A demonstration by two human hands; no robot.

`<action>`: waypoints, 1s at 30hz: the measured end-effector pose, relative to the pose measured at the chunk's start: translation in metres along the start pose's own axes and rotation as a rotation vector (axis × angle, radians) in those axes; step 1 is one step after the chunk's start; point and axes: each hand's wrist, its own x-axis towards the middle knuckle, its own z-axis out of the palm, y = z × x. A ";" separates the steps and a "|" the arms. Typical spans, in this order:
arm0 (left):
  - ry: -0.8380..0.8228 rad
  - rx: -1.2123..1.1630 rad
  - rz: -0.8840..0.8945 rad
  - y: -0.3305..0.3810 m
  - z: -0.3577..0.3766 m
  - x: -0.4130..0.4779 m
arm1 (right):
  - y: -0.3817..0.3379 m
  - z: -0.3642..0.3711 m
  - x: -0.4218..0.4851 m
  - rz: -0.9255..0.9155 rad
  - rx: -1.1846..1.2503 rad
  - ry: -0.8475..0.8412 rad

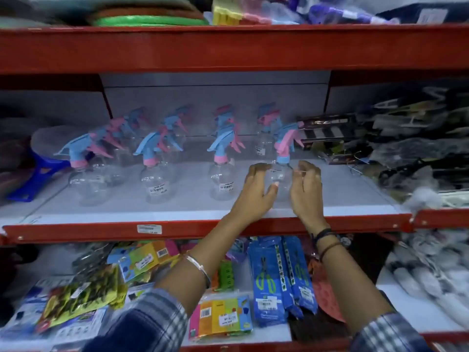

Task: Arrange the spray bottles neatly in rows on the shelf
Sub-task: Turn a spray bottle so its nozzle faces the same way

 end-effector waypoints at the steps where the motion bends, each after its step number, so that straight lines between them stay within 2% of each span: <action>1: -0.020 -0.014 -0.054 0.000 0.005 0.007 | 0.004 -0.001 0.009 0.059 0.007 -0.036; 5: -0.084 -0.095 -0.290 0.000 0.014 0.028 | 0.017 -0.002 0.030 0.224 0.020 -0.276; 8: -0.127 -0.095 -0.316 -0.003 0.015 0.036 | 0.022 -0.005 0.033 0.223 0.032 -0.372; 19: -0.114 -0.041 -0.167 0.022 0.006 0.008 | 0.024 -0.031 0.008 0.210 0.130 -0.354; 30: -0.104 -0.013 -0.162 0.033 0.011 -0.015 | 0.026 -0.045 -0.013 0.172 0.171 -0.359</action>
